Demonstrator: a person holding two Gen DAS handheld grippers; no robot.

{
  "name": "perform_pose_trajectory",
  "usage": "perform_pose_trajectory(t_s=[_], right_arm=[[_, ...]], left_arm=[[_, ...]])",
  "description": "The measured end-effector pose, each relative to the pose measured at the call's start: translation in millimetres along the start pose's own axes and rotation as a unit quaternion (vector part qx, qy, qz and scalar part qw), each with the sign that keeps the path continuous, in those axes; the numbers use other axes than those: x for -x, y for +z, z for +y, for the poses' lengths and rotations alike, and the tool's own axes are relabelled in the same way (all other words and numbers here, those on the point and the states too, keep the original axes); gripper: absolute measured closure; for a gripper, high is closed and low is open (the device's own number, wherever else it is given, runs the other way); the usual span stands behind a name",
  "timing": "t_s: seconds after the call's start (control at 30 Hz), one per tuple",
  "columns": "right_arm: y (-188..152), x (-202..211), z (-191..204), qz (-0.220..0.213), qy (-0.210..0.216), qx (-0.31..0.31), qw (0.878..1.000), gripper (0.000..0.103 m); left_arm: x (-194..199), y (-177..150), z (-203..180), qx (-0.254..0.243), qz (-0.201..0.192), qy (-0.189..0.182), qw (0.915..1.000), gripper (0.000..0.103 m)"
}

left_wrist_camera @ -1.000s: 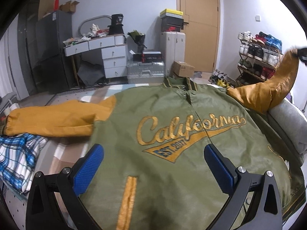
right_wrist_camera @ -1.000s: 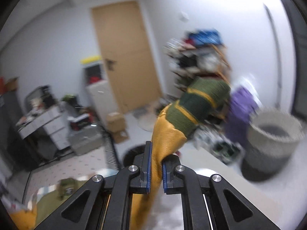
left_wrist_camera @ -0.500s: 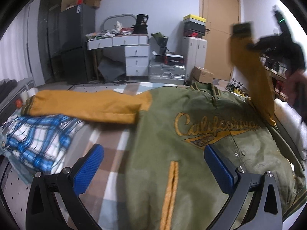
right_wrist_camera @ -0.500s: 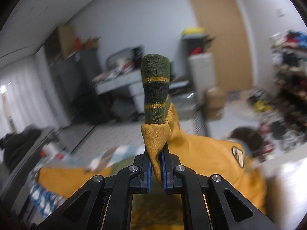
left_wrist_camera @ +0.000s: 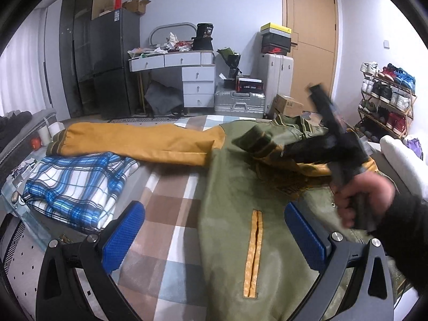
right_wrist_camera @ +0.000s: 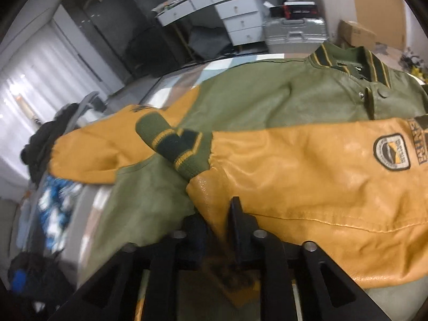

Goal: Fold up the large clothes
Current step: 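Lay the held sleeve across the jacket front and open the right gripper, then grasp the ribbed cuff of the other yellow sleeve with the left gripper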

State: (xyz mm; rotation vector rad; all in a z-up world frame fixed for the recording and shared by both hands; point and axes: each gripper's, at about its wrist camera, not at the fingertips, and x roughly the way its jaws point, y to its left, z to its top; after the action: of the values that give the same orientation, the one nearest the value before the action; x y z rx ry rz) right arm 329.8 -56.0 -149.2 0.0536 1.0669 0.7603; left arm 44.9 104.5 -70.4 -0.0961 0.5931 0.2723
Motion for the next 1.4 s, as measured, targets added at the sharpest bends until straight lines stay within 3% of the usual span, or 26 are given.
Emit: perform_pose_trajectory(t_s=[0.07,0.13,0.23,0.3,0.43,0.57,0.67,0.77,0.87,0.97,1.03,1.07,1.13,1.2,1.27,1.37,1.4], right_arm=[[1.9,29.2,-2.1,-0.021,0.023,0.008,0.999,0.025],[3.7,56.1,12.2,-0.062,0.002,0.043,0.997,0.022],[12.7,88.4,0.4,-0.086,-0.037,0.072,0.993,0.012],[18.6,105.3,-32.0,-0.093,-0.123,0.059,0.986,0.009],[17.5,94.0,-90.5,-0.043,-0.262,0.062,0.962,0.009],[-11.2,66.7,-150.6,0.024,-0.312,0.051,0.948,0.016],[-28.6,56.8,-170.9,0.038,-0.295,0.016,0.954,0.015],[-32.4,70.3,-170.7,0.02,-0.272,-0.002,0.962,0.016],[-44.6,107.8,-151.7,-0.053,-0.225,-0.013,0.973,0.016],[-67.0,154.0,-124.7,-0.147,-0.159,-0.026,0.976,0.015],[-88.0,182.8,-106.2,-0.202,-0.113,-0.035,0.972,0.009],[-101.6,197.8,-95.2,-0.234,-0.091,-0.037,0.967,0.002],[-120.0,218.4,-69.6,-0.289,-0.08,-0.035,0.953,0.0],[-142.8,230.2,-53.2,-0.322,-0.074,-0.019,0.944,0.0],[-150.4,232.6,-41.1,-0.328,-0.089,-0.008,0.941,0.0],[-159.6,232.5,-39.1,-0.323,-0.09,-0.018,0.942,0.0],[-161.1,231.8,-41.3,-0.322,-0.086,-0.027,0.943,0.0]], left_arm=[[-1.6,-0.9,-1.6,-0.006,0.005,-0.003,1.0,0.001],[-2.8,-1.1,-4.3,-0.01,0.009,-0.008,0.9999,0.001],[0.5,-0.5,-7.9,-0.021,0.004,-0.011,0.9997,0.001],[2.0,-0.3,-9.3,-0.029,0.0,-0.008,0.9996,0.001],[0.4,0.7,-9.6,-0.032,0.003,0.0,0.9995,0.001],[-6.0,4.3,-13.1,-0.03,0.012,0.0,0.9995,0.001],[-14.6,12.3,-22.0,-0.045,0.016,0.0,0.9988,0.001],[-24.3,33.2,-35.2,-0.069,0.014,-0.015,0.9974,0.001],[-42.8,55.6,-52.5,-0.085,0.014,-0.037,0.9956,0.001],[-82.0,74.1,-77.9,-0.098,0.035,-0.059,0.9928,0.001],[-118.1,77.6,-98.2,-0.116,0.065,-0.062,0.9892,0.001],[-140.8,78.4,-107.9,-0.122,0.091,-0.067,0.986,0.001],[-175.3,75.3,-120.7,-0.128,0.122,-0.071,0.9816,0.001],[-208.3,66.8,-137.5,-0.162,0.16,-0.056,0.972,0.001],[-237.7,55.3,-147.2,-0.185,0.196,-0.043,0.9621,0.001],[-261.1,42.1,-143.4,-0.175,0.232,-0.027,0.9566,0.0],[-259.7,43.3,-140.4,-0.167,0.224,-0.032,0.9596,0.001]])
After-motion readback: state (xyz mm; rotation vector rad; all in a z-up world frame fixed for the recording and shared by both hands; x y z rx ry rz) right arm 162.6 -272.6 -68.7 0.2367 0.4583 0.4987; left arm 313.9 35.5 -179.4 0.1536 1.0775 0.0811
